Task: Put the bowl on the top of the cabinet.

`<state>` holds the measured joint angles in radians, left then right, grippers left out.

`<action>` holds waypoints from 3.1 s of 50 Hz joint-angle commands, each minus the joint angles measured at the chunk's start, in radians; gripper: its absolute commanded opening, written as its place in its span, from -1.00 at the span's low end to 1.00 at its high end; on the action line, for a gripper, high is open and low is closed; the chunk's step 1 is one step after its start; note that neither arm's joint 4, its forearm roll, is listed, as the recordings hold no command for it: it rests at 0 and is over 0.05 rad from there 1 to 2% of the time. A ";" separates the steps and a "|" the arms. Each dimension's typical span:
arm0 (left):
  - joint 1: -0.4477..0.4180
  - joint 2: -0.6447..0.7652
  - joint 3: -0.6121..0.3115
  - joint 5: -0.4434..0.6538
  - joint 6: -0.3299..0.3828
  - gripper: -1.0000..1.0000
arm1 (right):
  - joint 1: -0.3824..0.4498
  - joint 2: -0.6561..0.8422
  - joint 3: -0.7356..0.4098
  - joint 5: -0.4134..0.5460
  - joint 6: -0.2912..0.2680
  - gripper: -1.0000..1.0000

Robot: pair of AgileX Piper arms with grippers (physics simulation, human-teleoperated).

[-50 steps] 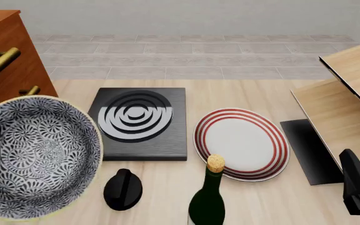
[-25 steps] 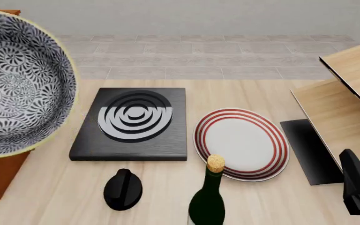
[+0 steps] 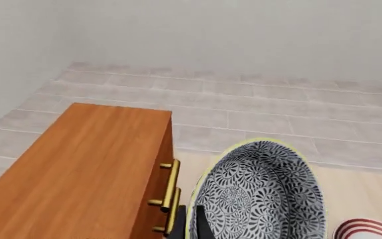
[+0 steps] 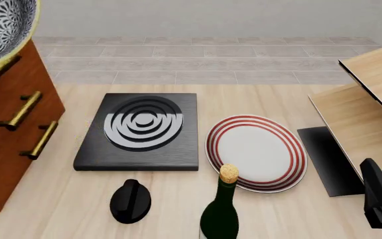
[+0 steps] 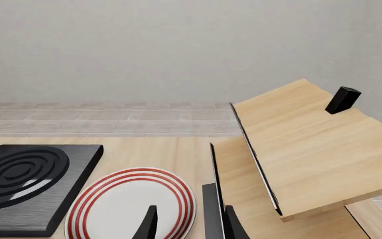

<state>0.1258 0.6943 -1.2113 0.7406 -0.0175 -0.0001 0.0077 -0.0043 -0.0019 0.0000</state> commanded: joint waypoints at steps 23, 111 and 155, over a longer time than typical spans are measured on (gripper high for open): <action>0.064 0.098 -0.216 0.097 -0.421 -1.00 | 0.000 0.000 0.000 0.000 0.000 1.00; 0.566 0.345 -0.154 -0.045 -0.570 -1.00 | 0.000 0.000 0.000 0.000 0.000 1.00; 0.582 0.399 -0.149 -0.043 -0.503 -1.00 | 0.000 0.000 0.000 0.000 0.000 1.00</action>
<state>0.7012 1.0869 -1.3619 0.6999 -0.5400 0.0000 0.0077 -0.0043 -0.0019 0.0000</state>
